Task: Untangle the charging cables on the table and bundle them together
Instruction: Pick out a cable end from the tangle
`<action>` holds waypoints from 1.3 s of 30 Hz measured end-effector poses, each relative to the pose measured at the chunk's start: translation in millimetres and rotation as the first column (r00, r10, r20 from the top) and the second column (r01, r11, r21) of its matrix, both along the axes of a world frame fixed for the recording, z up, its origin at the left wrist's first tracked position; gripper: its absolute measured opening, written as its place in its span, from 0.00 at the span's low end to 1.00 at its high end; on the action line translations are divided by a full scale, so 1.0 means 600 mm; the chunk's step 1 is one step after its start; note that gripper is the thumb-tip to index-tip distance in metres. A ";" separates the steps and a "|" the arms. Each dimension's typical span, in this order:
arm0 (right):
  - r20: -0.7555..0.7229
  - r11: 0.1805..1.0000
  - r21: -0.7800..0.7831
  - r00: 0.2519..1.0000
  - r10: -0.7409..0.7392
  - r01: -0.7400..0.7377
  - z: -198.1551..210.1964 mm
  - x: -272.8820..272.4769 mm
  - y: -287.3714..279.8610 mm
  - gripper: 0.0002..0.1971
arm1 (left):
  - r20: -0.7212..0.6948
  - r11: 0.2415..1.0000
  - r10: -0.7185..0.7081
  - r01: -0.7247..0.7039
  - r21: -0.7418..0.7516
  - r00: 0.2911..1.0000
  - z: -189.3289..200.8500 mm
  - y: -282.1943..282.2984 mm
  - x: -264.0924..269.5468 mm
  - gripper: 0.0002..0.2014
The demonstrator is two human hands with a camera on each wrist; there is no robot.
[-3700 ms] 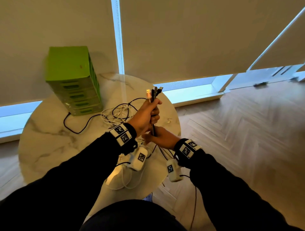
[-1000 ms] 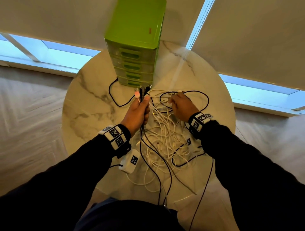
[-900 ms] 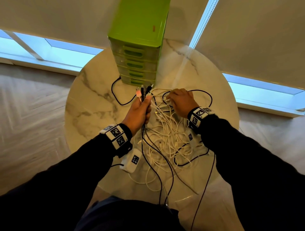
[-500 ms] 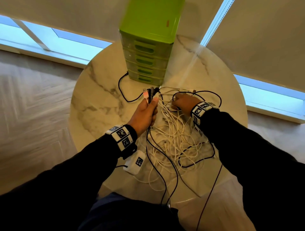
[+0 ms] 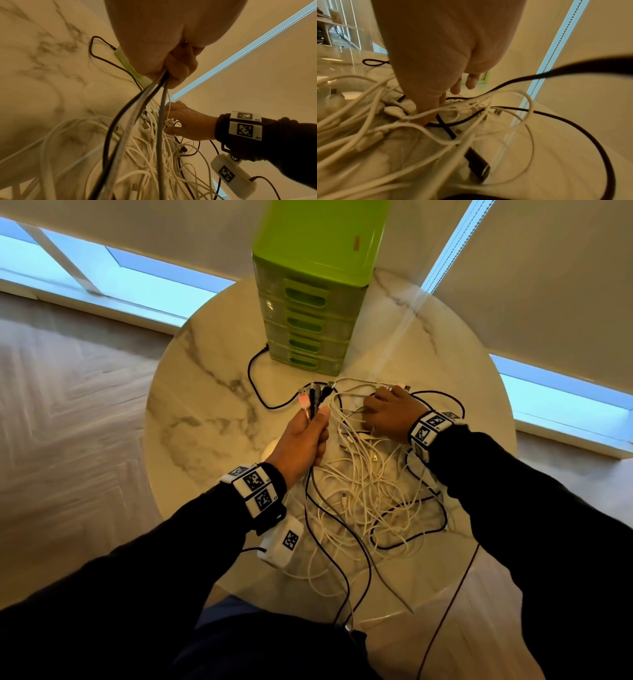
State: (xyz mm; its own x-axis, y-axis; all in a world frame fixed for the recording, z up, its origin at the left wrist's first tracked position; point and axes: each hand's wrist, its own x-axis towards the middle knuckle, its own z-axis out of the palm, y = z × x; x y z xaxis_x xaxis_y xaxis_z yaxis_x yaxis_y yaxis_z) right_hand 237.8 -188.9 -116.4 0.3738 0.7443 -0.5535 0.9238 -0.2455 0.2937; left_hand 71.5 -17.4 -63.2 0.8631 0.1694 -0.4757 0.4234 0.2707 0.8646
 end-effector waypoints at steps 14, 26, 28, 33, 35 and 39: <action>-0.463 0.787 0.469 0.870 -0.168 0.401 0.134 -0.017 0.021 0.12 | 0.020 0.997 0.071 -0.071 0.011 0.997 0.007 -0.022 0.013 0.13; -0.787 -0.082 0.604 0.576 -0.223 0.793 0.218 -0.114 0.022 0.07 | 0.029 0.971 0.156 -0.148 -0.188 0.987 0.033 -0.044 -0.011 0.05; -0.826 -0.015 0.554 0.547 -0.135 0.832 0.220 -0.160 0.031 0.06 | 0.080 0.970 0.160 -0.141 -0.196 0.984 0.040 -0.052 -0.017 0.03; -0.783 0.181 0.596 0.616 -0.086 0.783 0.187 -0.240 0.046 0.11 | 0.154 0.974 0.166 -0.138 -0.178 0.974 0.054 -0.063 -0.030 0.26; -0.785 0.179 0.594 0.614 -0.085 0.784 0.183 -0.257 0.050 0.12 | 0.159 0.974 0.165 -0.136 -0.180 0.973 0.059 -0.063 -0.040 0.25; -0.804 0.089 0.576 0.583 -0.118 0.813 0.177 -0.279 0.051 0.09 | 0.190 0.988 0.143 -0.130 -0.081 0.971 0.073 -0.065 -0.055 0.24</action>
State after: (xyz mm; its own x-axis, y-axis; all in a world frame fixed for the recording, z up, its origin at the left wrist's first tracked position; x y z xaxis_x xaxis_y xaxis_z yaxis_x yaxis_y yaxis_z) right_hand 70.4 -158.4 -10.4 0.8207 0.5695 0.0463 0.3399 -0.4216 -0.8407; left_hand 38.6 -56.4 -19.4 0.9111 0.2655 -0.3153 0.2038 0.3747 0.9045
